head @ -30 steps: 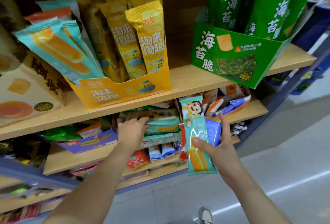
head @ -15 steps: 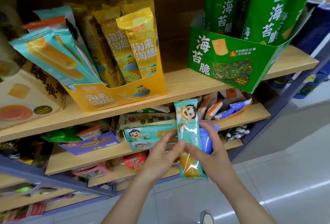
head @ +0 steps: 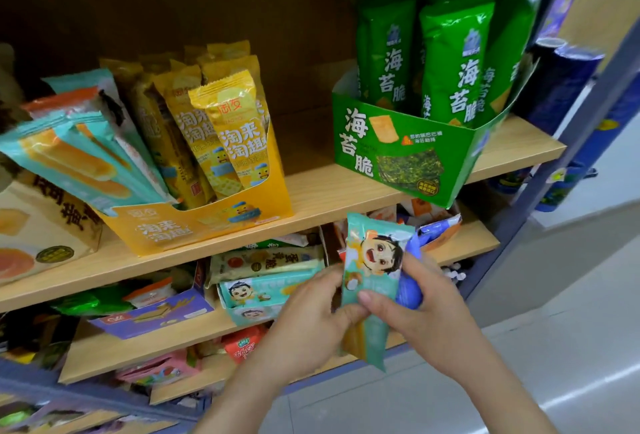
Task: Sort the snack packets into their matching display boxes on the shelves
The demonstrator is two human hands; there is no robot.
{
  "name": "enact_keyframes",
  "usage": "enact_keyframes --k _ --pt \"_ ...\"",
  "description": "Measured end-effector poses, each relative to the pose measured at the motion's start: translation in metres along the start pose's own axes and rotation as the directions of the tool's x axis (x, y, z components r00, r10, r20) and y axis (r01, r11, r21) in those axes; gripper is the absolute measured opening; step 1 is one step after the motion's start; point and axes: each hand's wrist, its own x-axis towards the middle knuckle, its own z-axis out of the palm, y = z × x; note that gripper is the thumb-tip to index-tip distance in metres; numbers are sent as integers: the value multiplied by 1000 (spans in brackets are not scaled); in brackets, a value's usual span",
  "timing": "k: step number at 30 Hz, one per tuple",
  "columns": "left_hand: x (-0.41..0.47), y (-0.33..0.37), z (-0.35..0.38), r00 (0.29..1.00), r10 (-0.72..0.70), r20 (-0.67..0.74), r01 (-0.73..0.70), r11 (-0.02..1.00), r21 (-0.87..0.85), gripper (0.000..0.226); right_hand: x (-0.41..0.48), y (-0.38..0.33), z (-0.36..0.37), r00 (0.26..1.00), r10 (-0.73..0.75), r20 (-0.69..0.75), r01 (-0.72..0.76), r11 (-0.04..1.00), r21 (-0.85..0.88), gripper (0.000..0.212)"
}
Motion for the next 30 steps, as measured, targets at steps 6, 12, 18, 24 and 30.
enact_keyframes --k 6,12,18,24,30 --pt "50 73 -40 941 320 -106 -326 945 -42 39 19 -54 -57 958 -256 -132 219 945 -242 39" --pt "141 115 -62 900 417 -129 -219 687 693 43 34 -86 -95 945 -313 92 305 747 -590 50" --pt "155 138 -70 938 282 -204 -80 745 662 28 59 -98 -106 969 -36 246 238 423 -875 44" --pt "170 181 -78 977 -178 -115 201 602 773 23 61 -94 -110 948 -41 315 306 389 -869 43" --pt "200 184 -75 934 -355 -30 204 465 862 39 63 -89 -117 937 -66 342 336 425 -840 42"
